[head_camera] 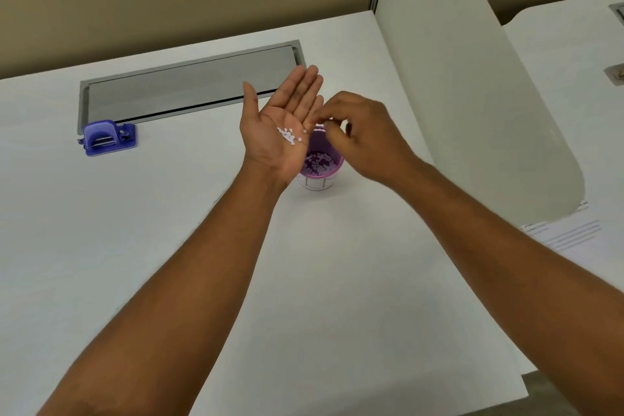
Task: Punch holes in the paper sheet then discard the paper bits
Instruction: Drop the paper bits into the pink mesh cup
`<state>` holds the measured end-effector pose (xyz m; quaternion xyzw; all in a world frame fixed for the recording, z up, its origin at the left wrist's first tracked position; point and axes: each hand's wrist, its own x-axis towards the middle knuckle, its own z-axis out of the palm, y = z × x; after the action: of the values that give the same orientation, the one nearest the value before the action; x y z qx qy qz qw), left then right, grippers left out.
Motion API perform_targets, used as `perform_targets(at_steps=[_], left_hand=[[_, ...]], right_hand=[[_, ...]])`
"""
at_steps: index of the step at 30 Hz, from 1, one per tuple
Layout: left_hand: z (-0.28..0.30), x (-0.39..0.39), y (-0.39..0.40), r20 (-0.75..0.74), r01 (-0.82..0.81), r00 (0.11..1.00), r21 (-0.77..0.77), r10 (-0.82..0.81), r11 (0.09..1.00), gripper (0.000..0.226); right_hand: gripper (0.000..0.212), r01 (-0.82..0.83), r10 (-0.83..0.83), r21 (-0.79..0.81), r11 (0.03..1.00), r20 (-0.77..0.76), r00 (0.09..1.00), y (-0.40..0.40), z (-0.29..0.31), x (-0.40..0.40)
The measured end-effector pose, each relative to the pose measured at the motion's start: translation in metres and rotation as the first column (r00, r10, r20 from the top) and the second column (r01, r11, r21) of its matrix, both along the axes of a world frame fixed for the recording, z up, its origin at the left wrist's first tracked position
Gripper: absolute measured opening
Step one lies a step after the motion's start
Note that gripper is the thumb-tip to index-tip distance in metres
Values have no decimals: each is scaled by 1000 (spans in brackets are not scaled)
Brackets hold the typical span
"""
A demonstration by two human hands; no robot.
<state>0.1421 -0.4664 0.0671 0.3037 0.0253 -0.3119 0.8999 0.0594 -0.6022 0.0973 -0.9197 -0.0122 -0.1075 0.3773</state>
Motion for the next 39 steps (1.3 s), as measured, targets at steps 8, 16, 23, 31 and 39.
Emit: perform_targets(at_steps=[8, 16, 23, 31, 39], left_hand=[[-4, 1, -3, 54, 94, 994, -8, -94, 995, 117], [2, 2, -9, 103, 126, 986, 63, -132, 990, 115], [6, 1, -9, 170, 98, 976, 205, -134, 974, 114], [10, 1, -7, 212, 54, 969, 306, -123, 950, 113], [15, 0, -6, 234, 35, 965, 332, -118, 943, 111]], right_hand=[[44, -269, 280, -291, 918, -4, 960, 15, -14, -4], [39, -119, 139, -280, 953, 51, 989, 2, -14, -10], [41, -98, 133, -339, 936, 82, 988, 4, -20, -11], [46, -96, 127, -330, 939, 72, 989, 10, -25, -11], [43, -66, 93, -295, 953, 79, 993, 14, -33, -12]])
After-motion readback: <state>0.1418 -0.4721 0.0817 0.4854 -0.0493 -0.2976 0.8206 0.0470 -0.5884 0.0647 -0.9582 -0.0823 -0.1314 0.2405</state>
